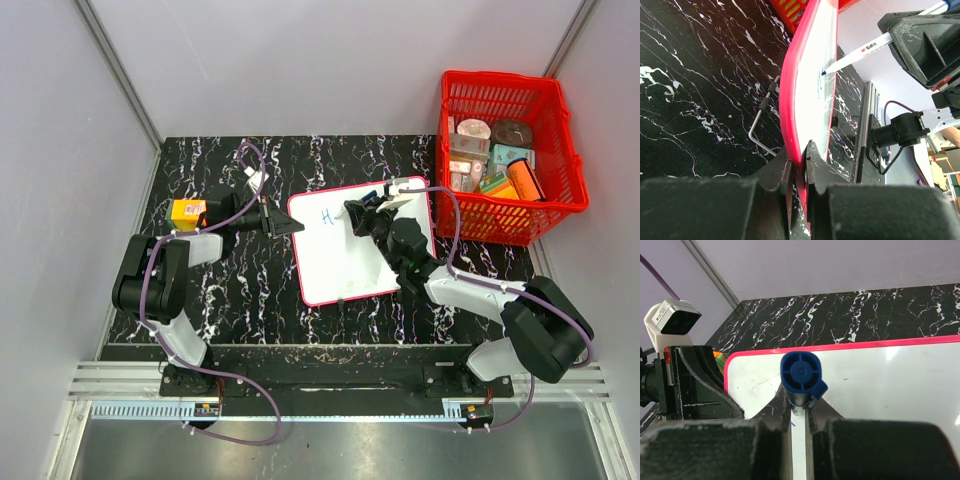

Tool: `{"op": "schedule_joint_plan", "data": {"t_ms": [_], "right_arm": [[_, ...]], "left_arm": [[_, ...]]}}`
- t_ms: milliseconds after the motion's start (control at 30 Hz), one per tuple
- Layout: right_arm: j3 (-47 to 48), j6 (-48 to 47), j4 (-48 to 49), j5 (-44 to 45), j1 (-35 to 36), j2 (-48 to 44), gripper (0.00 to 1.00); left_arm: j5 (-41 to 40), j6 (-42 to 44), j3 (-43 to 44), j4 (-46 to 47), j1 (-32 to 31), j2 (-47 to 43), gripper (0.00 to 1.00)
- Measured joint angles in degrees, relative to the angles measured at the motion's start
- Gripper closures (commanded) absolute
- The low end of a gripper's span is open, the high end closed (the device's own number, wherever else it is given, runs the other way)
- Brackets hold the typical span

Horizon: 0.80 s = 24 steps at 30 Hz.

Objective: Write a sentence on the whiteboard
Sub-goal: Write on the whiteboard with the whiteboard.

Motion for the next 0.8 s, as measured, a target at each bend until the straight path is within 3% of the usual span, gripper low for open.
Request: {"op": "schedule_joint_plan", "data": {"t_ms": [800], "right_arm": [[-3.1, 0.83, 1.42, 0.22, 0.0, -1.31, 1.0]], "left_arm": [[-0.17, 0.07, 0.09, -0.39, -0.04, 0.0, 1.0]]}}
